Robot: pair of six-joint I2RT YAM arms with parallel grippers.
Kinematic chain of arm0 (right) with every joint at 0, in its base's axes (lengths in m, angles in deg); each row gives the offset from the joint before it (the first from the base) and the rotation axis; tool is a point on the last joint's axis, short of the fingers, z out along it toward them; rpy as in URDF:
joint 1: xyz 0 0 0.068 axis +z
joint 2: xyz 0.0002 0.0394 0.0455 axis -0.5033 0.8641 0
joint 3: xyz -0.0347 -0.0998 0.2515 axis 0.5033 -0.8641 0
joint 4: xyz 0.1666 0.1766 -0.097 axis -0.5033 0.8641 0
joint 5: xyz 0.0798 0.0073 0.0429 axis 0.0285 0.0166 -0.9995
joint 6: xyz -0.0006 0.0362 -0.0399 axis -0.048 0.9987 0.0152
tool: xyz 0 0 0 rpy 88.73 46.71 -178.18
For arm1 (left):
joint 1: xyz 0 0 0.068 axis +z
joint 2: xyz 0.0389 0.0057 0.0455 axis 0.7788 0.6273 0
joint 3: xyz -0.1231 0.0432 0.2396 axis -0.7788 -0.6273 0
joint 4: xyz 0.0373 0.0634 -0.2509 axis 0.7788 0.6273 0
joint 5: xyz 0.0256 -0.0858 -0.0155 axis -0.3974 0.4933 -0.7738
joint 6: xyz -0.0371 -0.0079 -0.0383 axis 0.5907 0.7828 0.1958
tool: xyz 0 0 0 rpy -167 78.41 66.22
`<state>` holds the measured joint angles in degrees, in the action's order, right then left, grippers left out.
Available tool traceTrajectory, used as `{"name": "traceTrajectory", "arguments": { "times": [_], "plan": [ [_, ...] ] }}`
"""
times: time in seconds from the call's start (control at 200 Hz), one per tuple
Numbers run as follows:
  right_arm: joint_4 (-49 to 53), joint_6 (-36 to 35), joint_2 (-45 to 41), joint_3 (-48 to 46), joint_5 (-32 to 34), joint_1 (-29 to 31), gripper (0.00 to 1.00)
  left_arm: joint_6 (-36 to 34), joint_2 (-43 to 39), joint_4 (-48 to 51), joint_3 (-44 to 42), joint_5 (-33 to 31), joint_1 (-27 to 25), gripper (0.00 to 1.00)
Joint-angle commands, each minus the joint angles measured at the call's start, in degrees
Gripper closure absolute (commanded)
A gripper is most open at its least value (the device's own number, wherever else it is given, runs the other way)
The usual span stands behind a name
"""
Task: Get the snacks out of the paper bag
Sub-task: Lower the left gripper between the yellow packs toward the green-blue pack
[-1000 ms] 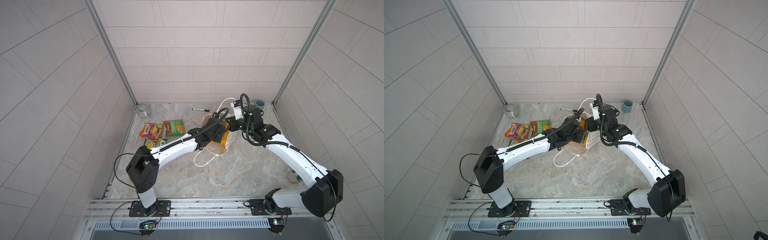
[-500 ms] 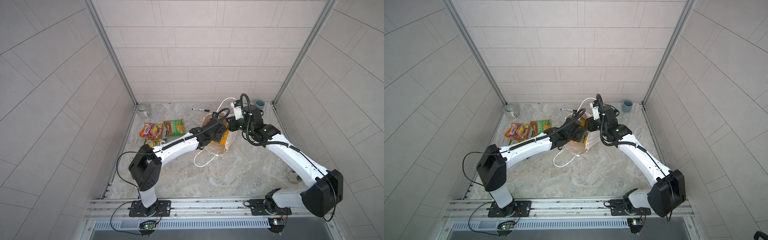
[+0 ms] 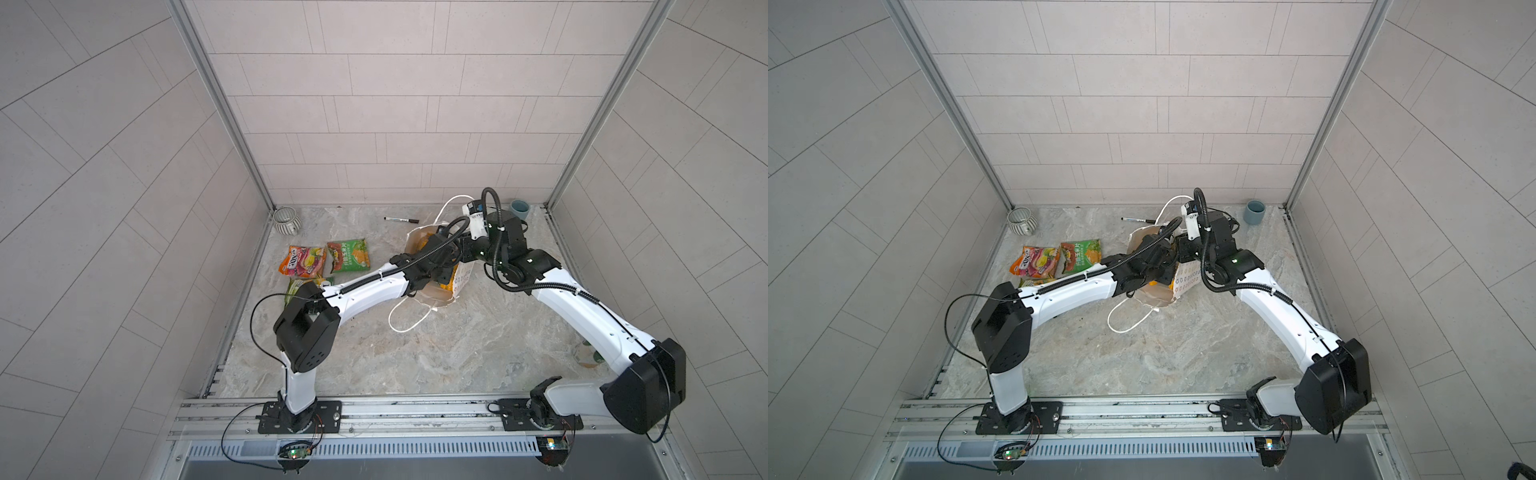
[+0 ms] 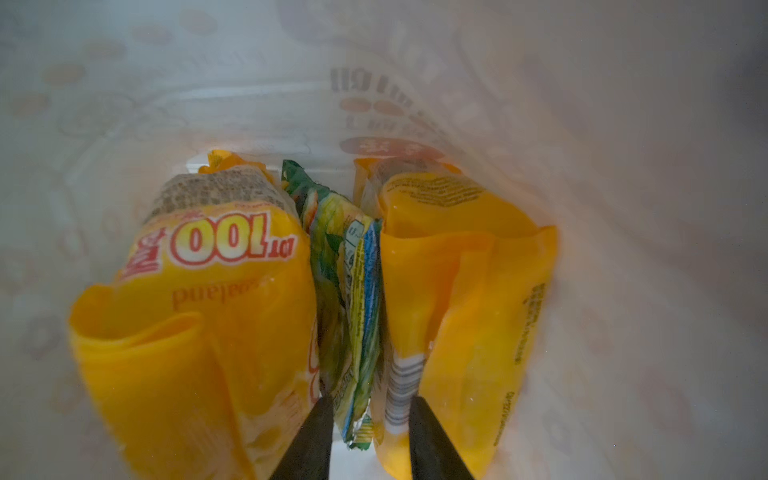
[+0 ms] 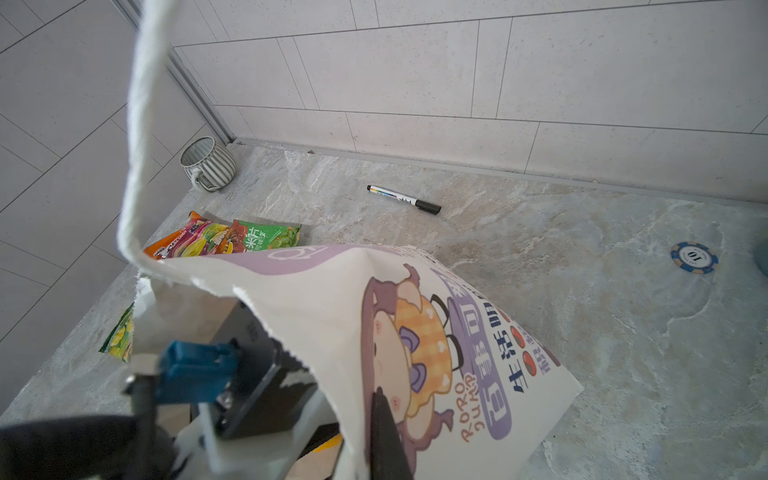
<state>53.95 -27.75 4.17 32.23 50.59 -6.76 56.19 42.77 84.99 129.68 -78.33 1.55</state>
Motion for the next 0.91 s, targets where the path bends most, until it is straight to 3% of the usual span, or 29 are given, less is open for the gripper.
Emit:
{"name": "traceTrajectory", "arguments": {
  "times": [0.0,0.09,0.455,0.901],
  "plan": [
    [-0.5,0.8,-0.8,-0.7,-1.4,0.4,1.00,-0.8,1.9,0.3,2.5,0.3,0.0,0.66],
    [-0.5,0.8,-0.9,-0.7,-1.5,0.4,1.00,-0.2,2.9,0.5,2.7,0.0,0.7,0.74],
    [-0.8,0.8,-0.9,-1.0,-1.5,0.3,1.00,-1.2,5.8,2.5,4.5,-2.7,1.7,0.74],
    [-0.9,0.6,-1.3,-1.3,-1.7,0.3,1.00,-1.1,9.5,1.1,5.2,-4.5,2.0,0.60]
  ]
}}
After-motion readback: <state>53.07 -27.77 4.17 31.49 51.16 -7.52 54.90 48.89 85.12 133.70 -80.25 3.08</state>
